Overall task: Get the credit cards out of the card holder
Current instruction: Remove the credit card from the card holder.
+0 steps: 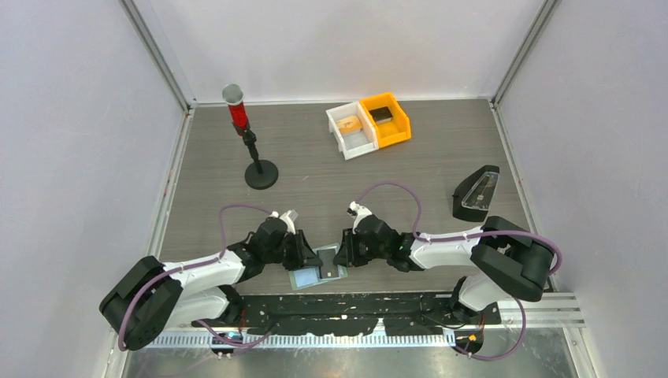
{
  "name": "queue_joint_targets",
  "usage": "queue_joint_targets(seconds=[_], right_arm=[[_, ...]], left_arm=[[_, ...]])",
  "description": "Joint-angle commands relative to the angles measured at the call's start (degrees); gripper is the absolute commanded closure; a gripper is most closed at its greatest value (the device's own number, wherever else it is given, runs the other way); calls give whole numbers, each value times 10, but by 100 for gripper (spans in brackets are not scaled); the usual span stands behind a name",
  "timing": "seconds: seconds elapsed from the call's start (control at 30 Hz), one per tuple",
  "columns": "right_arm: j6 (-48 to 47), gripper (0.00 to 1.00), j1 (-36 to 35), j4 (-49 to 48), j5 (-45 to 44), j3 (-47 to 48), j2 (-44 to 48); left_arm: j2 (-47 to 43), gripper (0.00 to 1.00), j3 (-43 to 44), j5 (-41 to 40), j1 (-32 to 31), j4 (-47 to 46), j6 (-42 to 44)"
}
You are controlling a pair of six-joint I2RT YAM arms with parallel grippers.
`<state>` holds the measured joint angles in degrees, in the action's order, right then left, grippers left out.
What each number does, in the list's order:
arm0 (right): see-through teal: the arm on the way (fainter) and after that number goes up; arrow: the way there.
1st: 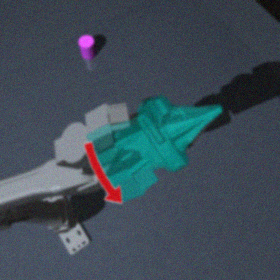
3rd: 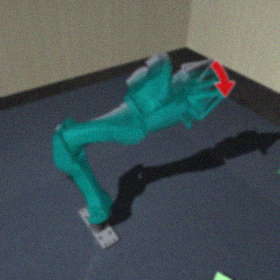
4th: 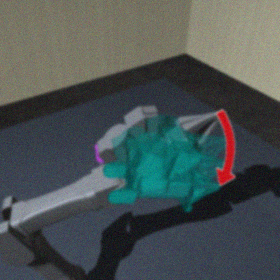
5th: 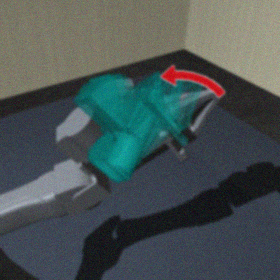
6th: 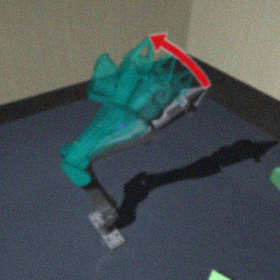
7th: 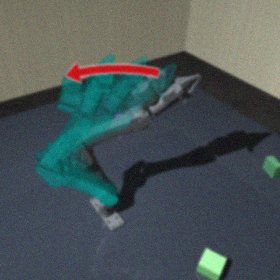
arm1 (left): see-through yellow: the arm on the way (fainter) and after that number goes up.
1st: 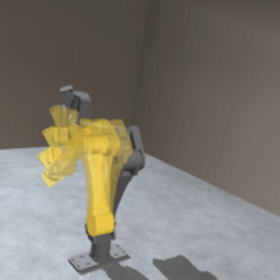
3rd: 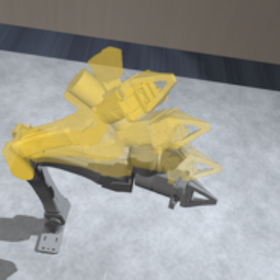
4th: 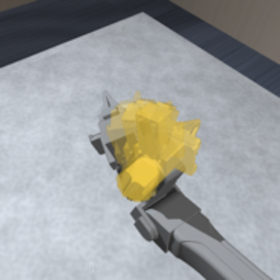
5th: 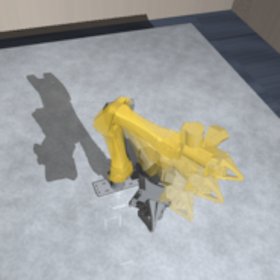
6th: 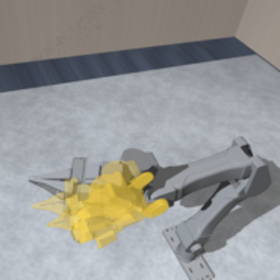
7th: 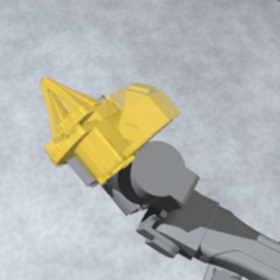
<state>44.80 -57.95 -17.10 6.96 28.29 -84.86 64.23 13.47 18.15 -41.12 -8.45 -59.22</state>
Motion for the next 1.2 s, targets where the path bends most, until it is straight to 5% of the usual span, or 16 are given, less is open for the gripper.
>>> queue_joint_targets(seconds=[0.0, 0.2, 0.43, 0.73, 0.9, 1.0, 1.17], right_arm=[[-1, 72, -1, -5, 0, -5, -15], [0, 72, -1, -6, 1, -5, -11], [0, 73, 0, 7, 1, 16, -32], [13, 76, 0, -4, -21, -8, -31], [2, 76, 0, 35, -38, -2, -12], [-6, 76, 1, 56, -50, 8, 3], [-5, 77, 4, 78, -61, 14, 11]], left_arm=[[1, 76, -3, 29, 0, -71, -11], [-4, 74, -4, 28, 0, -72, -15], [-23, 92, -13, 29, 0, -70, -23], [-66, 100, -16, 38, 1, -40, 2], [-60, 100, 13, 66, 2, -10, 13], [-57, 90, 20, 59, 2, -5, 16], [-29, 100, 32, 70, 2, -6, 19]])
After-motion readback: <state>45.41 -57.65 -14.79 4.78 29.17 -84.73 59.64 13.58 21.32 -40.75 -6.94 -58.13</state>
